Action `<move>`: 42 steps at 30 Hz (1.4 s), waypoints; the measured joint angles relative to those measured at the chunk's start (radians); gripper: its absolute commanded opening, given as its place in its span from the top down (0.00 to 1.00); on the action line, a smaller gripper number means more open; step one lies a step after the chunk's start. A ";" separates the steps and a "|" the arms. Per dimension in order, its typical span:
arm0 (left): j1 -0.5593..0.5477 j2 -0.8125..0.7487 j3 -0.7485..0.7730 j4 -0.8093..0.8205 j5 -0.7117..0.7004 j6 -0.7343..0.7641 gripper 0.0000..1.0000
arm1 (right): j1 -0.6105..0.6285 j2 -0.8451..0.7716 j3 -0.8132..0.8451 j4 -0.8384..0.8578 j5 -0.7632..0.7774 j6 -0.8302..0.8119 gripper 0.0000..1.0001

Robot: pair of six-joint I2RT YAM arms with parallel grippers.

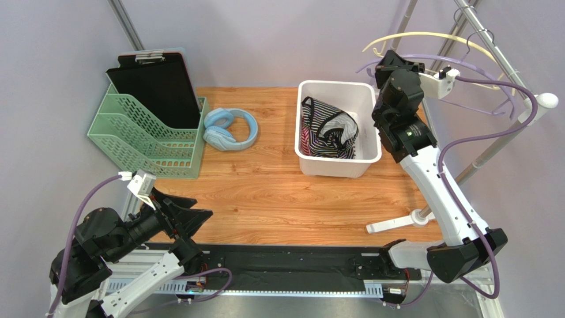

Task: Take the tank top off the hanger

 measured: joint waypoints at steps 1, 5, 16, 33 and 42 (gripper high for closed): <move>0.000 0.000 0.001 -0.003 0.000 -0.002 0.17 | -0.005 0.000 0.000 -0.003 -0.006 0.008 0.99; 0.000 0.000 0.001 -0.016 -0.001 -0.008 0.17 | -0.024 0.006 0.015 -0.015 -0.029 0.030 1.00; 0.000 0.000 0.001 -0.026 -0.003 -0.026 0.18 | -0.039 0.033 0.085 -0.047 -0.037 0.088 0.99; 0.000 -0.005 0.003 -0.048 -0.029 -0.053 0.18 | -0.045 0.038 0.086 -0.104 -0.047 0.184 0.76; 0.000 -0.024 0.003 -0.050 -0.029 -0.066 0.18 | -0.044 0.016 0.067 -0.158 -0.053 0.217 0.36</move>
